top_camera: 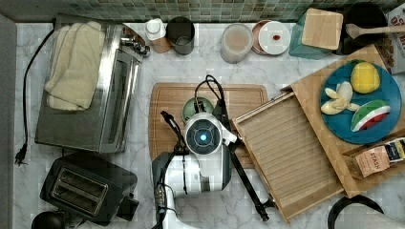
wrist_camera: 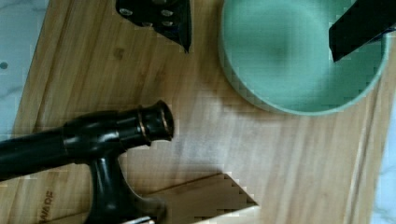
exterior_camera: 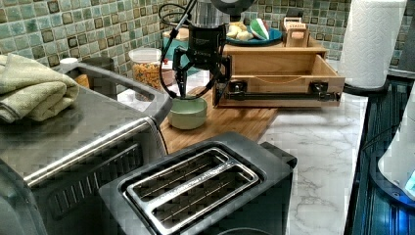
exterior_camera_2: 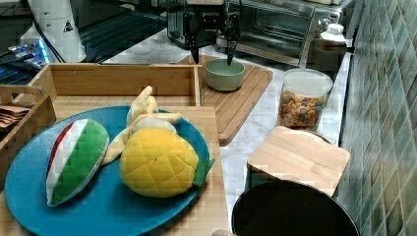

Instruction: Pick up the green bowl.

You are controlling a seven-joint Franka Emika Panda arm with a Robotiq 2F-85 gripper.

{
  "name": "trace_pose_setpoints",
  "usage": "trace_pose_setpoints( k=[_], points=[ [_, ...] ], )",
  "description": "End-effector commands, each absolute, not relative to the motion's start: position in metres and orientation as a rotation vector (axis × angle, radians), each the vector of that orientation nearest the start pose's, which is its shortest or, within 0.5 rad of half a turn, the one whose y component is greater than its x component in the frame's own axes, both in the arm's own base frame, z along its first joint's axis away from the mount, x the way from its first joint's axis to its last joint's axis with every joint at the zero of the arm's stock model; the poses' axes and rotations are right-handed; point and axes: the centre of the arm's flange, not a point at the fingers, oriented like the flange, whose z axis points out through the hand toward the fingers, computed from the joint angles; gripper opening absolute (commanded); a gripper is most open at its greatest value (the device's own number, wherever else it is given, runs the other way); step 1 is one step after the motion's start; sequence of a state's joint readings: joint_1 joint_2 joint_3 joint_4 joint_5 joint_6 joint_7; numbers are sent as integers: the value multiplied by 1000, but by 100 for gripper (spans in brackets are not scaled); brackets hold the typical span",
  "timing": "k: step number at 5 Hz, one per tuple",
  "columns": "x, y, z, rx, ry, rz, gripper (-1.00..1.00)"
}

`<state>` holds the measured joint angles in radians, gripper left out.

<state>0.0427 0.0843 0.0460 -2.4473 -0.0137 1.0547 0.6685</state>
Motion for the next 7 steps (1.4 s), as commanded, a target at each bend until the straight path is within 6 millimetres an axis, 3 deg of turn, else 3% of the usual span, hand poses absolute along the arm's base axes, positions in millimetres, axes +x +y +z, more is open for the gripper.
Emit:
trace_pose_setpoints(
  k=[1,2,3,4,7],
  points=[
    [472,60,236,-2440,1904,-58,100],
    [469,57,233,-2438,1878,-68,100],
    [468,64,236,-2417,1901,-114,-67],
    [467,65,245,-2412,1908,-111,-100],
    [469,62,261,-2410,1818,-125,-100]
  ],
)
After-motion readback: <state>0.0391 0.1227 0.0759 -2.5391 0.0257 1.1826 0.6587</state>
